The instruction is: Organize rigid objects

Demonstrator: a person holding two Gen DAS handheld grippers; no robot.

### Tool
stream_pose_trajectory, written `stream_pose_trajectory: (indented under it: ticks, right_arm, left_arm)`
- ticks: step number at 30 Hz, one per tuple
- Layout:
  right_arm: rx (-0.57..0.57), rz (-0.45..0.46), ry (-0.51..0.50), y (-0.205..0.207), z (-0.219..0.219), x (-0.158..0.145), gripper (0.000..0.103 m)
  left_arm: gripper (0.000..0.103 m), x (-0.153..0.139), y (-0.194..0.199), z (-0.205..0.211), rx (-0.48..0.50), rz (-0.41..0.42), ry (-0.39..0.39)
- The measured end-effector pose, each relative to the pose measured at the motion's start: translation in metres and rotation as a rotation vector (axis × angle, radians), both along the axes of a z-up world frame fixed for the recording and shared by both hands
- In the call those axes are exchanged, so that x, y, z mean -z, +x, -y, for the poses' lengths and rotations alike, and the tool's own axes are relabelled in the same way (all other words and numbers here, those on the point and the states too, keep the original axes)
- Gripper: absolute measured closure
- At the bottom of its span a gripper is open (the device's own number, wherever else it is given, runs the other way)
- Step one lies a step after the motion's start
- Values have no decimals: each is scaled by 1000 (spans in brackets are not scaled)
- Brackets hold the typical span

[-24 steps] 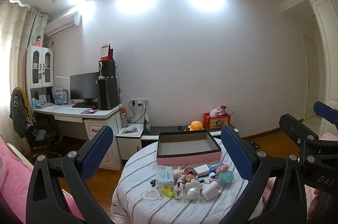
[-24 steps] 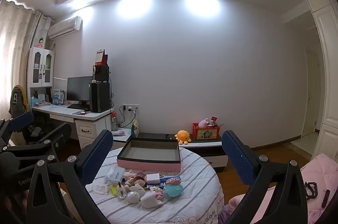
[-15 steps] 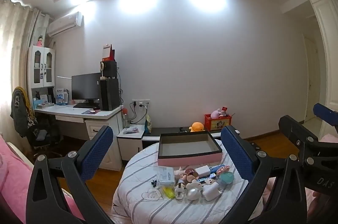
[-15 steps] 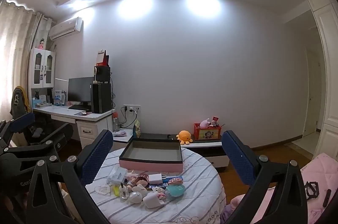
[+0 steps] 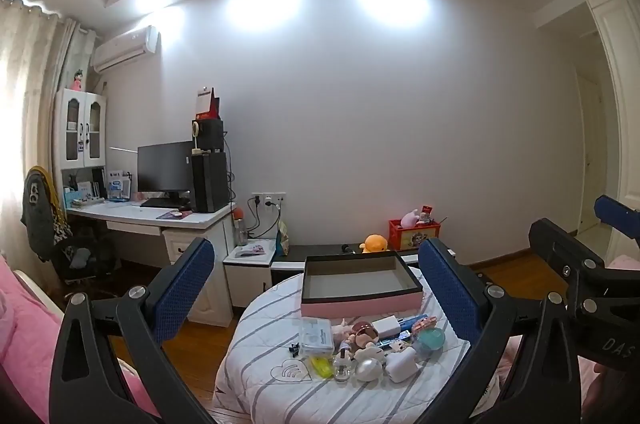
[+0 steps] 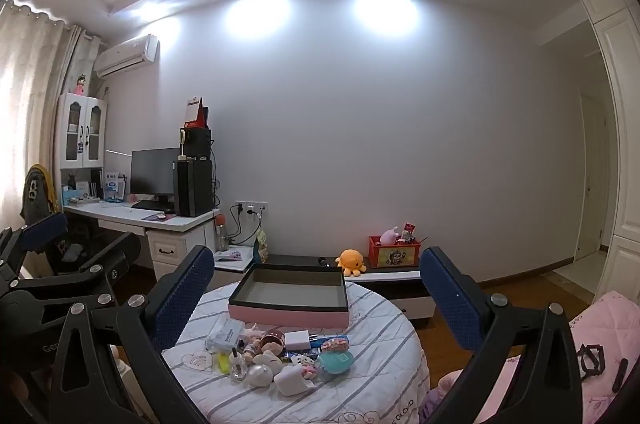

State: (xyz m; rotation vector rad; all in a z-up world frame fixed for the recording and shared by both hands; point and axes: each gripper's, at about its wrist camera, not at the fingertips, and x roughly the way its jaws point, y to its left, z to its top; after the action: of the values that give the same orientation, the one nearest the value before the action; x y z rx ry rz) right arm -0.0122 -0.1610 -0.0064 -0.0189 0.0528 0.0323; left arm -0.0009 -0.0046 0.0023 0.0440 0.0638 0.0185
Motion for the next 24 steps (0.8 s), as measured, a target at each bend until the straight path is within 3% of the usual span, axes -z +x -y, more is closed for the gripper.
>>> stream_pose_trajectory:
  ticks: [24]
  right_arm:
    - [5, -3, -5, 2, 0, 2, 0]
  left_arm:
    - [0, -7, -5, -3, 3, 3, -3]
